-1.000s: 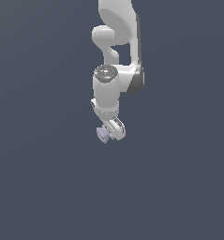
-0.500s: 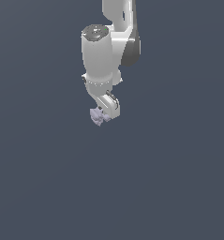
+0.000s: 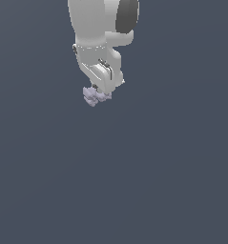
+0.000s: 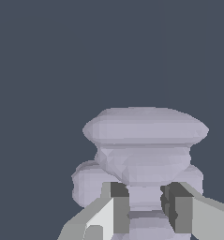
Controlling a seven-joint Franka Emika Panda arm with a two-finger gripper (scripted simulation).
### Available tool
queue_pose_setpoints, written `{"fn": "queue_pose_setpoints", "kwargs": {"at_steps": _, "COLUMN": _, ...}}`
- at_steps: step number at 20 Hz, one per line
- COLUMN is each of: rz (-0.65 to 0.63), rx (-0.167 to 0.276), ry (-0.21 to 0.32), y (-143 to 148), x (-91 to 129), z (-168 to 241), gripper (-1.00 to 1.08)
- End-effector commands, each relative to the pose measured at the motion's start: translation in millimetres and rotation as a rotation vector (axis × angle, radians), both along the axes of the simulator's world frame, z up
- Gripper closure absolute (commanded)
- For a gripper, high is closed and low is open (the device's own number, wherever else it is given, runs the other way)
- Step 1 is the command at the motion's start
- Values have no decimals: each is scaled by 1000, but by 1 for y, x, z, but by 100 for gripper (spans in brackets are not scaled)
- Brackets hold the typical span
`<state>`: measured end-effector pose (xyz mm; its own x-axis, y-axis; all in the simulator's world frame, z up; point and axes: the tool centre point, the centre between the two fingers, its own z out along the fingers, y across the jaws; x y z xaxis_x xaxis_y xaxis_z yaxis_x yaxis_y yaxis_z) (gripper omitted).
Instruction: Pick up the object and move it to a goal position.
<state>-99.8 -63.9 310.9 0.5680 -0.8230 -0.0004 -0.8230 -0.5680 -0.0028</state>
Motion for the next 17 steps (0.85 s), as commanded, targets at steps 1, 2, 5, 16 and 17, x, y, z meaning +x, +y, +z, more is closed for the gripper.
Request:
{"fn": "queue_pose_setpoints", "kwargs": {"at_steps": 1, "rz": 1, "rx": -1, "ry": 1, "y": -5, "x": -8, "z": 19, "gripper": 108}}
{"fn": "queue_pose_setpoints", "kwargs": {"at_steps": 2, "rz": 1, "rx": -1, "ry": 1, "y": -7, "x": -10, "z": 25, "gripper": 108}}
{"fn": "queue_pose_setpoints", "kwargs": {"at_steps": 5, "rz": 2, "rx": -2, "ry": 2, "y": -11, "x": -16, "z": 42, "gripper": 108}}
{"fn": "queue_pose_setpoints", "kwargs": {"at_steps": 16, "rz": 3, "rx": -2, "ry": 2, "y": -16, "x": -21, "z": 62, "gripper": 108}}
{"fn": "queue_pose_setpoints", "kwargs": {"at_steps": 17, "rz": 3, "rx": -2, "ry": 2, "y": -15, "x": -21, "z": 62, "gripper": 108}}
